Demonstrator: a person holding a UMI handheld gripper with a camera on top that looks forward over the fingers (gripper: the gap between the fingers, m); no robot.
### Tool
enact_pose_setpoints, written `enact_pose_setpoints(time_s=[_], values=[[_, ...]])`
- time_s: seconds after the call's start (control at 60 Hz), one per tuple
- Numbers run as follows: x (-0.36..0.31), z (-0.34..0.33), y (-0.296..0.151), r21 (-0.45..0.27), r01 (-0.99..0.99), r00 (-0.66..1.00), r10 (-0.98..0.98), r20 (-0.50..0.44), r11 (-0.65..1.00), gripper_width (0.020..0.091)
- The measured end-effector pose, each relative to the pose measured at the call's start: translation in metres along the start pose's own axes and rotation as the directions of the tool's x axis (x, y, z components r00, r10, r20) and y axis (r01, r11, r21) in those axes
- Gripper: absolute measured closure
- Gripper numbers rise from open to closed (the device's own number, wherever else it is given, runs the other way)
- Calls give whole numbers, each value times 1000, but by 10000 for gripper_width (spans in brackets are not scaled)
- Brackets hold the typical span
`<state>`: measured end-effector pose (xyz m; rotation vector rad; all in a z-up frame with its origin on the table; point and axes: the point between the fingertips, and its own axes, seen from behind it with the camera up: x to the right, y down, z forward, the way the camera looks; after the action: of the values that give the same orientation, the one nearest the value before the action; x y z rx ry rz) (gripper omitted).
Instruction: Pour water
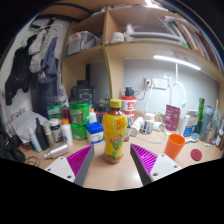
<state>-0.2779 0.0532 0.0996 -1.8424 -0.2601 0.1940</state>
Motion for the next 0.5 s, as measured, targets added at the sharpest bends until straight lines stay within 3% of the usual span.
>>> enact_pose_setpoints(time_s=[0.25, 0.267, 0.333, 0.5], values=[[13, 106, -1, 41, -5, 1000, 6, -9, 999, 324], [14, 110, -2, 46, -1, 1000, 2, -11, 999, 340], [12, 123, -2, 54, 12, 1000, -12, 1, 998, 609], [12, 130, -3, 44, 19, 1000, -19, 6, 999, 726]])
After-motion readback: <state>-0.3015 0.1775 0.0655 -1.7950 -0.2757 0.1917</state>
